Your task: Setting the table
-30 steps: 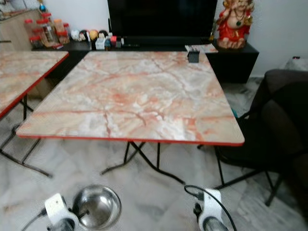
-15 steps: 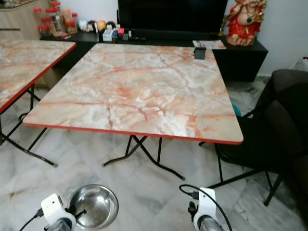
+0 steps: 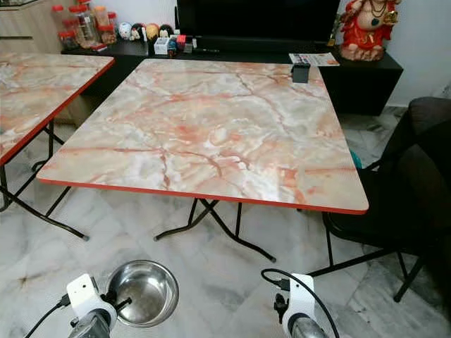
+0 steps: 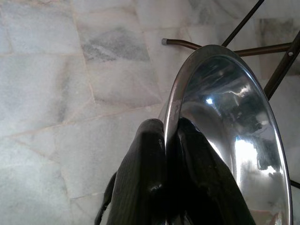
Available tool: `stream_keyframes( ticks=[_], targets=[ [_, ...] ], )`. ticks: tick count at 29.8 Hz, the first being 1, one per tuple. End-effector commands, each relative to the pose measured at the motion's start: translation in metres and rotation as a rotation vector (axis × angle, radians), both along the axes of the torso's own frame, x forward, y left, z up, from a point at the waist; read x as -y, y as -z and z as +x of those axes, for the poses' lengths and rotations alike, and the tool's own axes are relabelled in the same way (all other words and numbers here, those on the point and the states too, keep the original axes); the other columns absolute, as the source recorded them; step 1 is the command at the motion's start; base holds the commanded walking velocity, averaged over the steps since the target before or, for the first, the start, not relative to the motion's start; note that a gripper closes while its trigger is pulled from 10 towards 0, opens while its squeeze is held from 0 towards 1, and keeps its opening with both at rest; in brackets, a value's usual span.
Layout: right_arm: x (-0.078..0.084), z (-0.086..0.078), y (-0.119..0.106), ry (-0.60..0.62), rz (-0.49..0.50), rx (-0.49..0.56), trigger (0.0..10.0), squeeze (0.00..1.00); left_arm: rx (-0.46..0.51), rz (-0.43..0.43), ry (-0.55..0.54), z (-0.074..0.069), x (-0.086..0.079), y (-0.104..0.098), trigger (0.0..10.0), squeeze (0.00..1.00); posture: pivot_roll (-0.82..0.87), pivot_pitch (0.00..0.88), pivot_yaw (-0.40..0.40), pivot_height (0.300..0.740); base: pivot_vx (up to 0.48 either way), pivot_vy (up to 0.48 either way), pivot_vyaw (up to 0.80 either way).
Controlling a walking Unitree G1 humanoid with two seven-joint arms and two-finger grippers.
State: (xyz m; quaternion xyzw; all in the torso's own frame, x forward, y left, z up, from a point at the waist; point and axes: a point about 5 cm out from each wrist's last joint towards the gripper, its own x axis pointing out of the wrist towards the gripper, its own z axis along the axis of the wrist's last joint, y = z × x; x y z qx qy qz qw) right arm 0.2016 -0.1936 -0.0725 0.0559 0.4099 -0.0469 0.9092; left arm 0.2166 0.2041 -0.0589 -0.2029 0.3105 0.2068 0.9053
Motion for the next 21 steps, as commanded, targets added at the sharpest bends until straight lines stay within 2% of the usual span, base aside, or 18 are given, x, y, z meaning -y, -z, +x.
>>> stream_keyframes(
  ticks=[1, 5, 14, 19, 21],
  targets=[
    [0.001, 0.000, 0.000, -0.005, -0.009, -0.007, 10.0, 0.00, 0.006, 0.021, 0.017, 0.003, -0.001, -0.002, 10.0, 0.00, -0.02, 0.000, -0.018, 0.732, 0.000, -0.262, -0.73],
    [0.001, -0.003, 0.002, 0.000, -0.007, -0.018, 10.0, 0.00, 0.004, 0.020, 0.005, 0.001, -0.002, -0.001, 10.0, 0.00, -0.02, 0.000, -0.016, 0.732, 0.000, -0.261, -0.78],
    [0.003, -0.003, 0.001, -0.003, -0.013, -0.013, 10.0, 0.00, 0.001, 0.034, -0.058, -0.008, -0.013, 0.001, 10.0, 0.00, -0.01, 0.000, -0.029, 0.732, 0.000, -0.053, 0.00],
    [0.003, 0.000, 0.000, -0.014, -0.015, -0.008, 10.0, 0.00, 0.079, 0.069, -0.119, 0.000, -0.023, -0.010, 10.0, 0.00, -0.01, 0.000, -0.037, 0.732, 0.000, 0.000, 0.00],
    [0.002, 0.001, -0.001, -0.020, -0.015, -0.009, 10.0, 0.00, 0.131, 0.092, -0.199, 0.004, -0.032, -0.017, 10.0, 0.00, -0.01, 0.000, -0.037, 0.732, 0.000, 0.000, 0.00]
  ],
)
